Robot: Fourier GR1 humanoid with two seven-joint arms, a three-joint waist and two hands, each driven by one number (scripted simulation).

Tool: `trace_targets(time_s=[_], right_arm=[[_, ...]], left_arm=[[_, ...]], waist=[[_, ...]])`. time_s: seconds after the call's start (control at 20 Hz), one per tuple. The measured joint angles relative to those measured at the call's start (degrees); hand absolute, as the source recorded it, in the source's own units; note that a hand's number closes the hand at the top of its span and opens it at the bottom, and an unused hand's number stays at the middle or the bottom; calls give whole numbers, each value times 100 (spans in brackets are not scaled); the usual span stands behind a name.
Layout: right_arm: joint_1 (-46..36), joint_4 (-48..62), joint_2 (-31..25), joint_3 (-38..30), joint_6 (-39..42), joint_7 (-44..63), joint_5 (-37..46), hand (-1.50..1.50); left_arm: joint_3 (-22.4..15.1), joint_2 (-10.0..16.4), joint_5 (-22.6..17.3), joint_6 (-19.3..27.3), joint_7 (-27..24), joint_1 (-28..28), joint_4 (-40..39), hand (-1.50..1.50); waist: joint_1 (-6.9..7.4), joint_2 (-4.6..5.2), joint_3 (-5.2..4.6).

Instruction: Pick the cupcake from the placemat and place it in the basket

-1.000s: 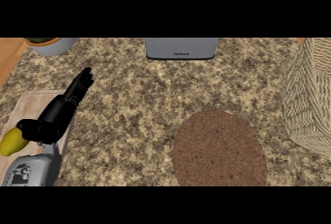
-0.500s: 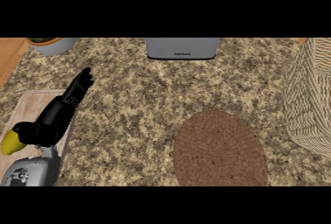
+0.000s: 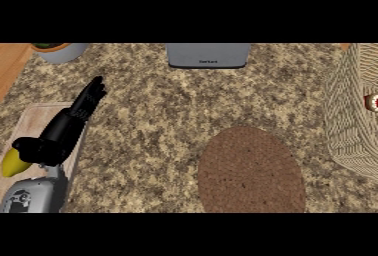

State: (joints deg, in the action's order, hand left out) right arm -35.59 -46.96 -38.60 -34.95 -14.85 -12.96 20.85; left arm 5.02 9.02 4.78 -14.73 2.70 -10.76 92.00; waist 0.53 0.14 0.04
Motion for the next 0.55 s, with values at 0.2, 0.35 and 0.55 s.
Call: trace_targets(time_s=[0.2, 0.35, 0.55], right_arm=[[-125, 99, -140, -102, 244, -191, -378, -150], [-180, 64, -252, -268, 428, -76, -712, -150], [-268, 208, -602, -636, 733, 303, -1183, -150]], left_arm=[[-8, -9, 48, 20, -46, 64, -6, 0], [-45, -47, 93, 62, -24, 58, 21, 0], [-39, -59, 123, 80, -121, 87, -56, 0]], waist=[[-13, -6, 0], [-31, -12, -2], [-47, -12, -4]])
